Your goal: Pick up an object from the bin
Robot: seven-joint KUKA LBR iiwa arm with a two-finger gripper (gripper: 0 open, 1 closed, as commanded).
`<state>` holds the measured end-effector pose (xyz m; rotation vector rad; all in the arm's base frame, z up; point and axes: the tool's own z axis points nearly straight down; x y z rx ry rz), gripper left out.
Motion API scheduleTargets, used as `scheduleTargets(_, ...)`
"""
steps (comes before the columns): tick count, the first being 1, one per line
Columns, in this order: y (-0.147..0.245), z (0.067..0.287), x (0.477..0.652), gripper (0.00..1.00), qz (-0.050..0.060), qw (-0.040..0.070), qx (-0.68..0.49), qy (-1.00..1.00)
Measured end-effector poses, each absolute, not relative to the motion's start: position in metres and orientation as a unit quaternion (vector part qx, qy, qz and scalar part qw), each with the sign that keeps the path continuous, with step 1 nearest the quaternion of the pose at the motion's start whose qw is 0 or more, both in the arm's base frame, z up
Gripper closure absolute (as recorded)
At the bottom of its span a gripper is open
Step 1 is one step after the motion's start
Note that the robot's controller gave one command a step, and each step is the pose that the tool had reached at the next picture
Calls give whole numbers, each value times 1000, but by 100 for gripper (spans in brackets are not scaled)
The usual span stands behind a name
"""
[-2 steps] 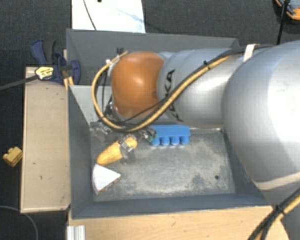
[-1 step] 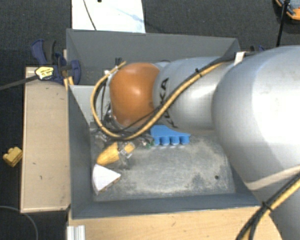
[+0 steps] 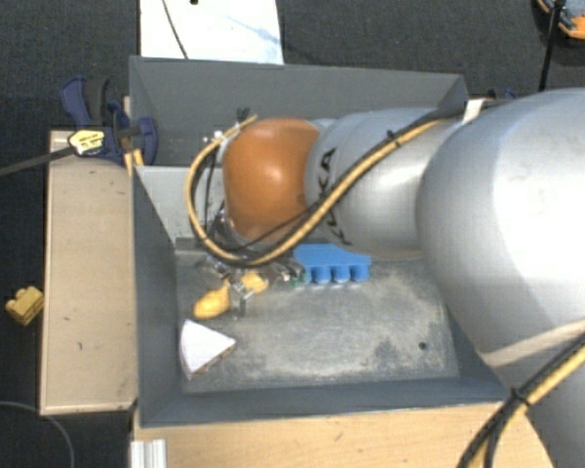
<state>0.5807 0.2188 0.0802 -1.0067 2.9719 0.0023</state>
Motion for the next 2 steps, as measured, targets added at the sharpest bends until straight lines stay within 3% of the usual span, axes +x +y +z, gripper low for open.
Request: scheduleTargets(2,219,81,579,100,1,1,-321,947)
